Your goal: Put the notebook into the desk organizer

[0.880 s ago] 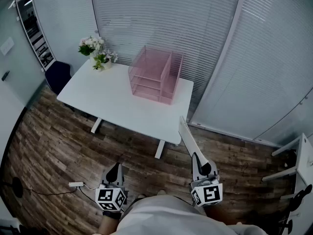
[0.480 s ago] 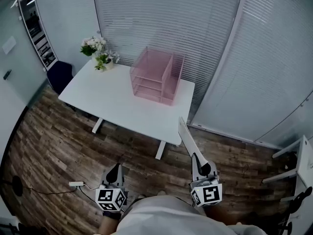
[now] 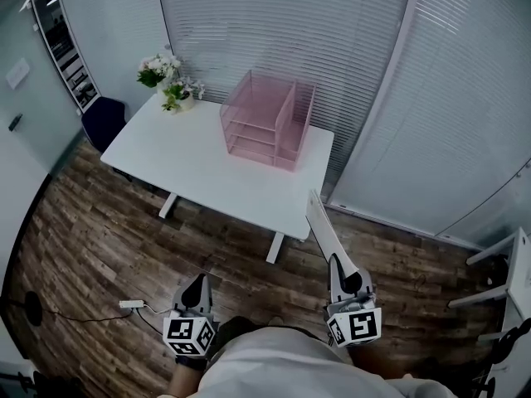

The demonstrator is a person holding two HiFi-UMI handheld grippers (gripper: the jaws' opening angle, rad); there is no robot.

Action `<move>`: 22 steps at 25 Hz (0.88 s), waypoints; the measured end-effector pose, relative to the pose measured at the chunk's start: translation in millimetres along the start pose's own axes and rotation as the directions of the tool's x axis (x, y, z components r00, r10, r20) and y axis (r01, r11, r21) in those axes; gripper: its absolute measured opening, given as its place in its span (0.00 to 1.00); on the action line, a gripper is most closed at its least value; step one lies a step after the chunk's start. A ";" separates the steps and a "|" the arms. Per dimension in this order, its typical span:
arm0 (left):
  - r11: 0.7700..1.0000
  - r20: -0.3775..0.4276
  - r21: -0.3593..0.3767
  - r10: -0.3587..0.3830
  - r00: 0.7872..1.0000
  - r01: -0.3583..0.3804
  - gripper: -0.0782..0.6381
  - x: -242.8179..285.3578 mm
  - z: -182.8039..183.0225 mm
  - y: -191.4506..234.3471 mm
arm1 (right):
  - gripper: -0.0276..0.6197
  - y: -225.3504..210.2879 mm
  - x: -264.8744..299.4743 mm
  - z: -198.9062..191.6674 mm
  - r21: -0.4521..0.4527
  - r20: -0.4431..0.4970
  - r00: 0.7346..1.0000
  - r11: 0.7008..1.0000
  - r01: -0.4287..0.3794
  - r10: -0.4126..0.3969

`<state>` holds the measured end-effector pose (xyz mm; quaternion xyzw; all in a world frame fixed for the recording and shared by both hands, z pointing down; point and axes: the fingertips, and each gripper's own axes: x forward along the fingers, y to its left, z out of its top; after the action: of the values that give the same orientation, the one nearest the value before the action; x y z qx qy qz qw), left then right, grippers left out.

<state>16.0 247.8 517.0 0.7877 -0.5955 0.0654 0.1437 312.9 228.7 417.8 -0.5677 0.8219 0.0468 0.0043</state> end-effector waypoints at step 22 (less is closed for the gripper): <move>0.995 -0.050 -0.068 -0.070 0.996 0.067 0.12 114.8 2.3 87.0 | 0.08 8.9 127.4 -6.4 -0.058 -0.018 0.998 0.996 0.060 -0.061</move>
<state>-35.0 119.9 559.2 0.8005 -0.5659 0.0614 0.1876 259.6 112.5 417.1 -0.5927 0.8026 0.0648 -0.0188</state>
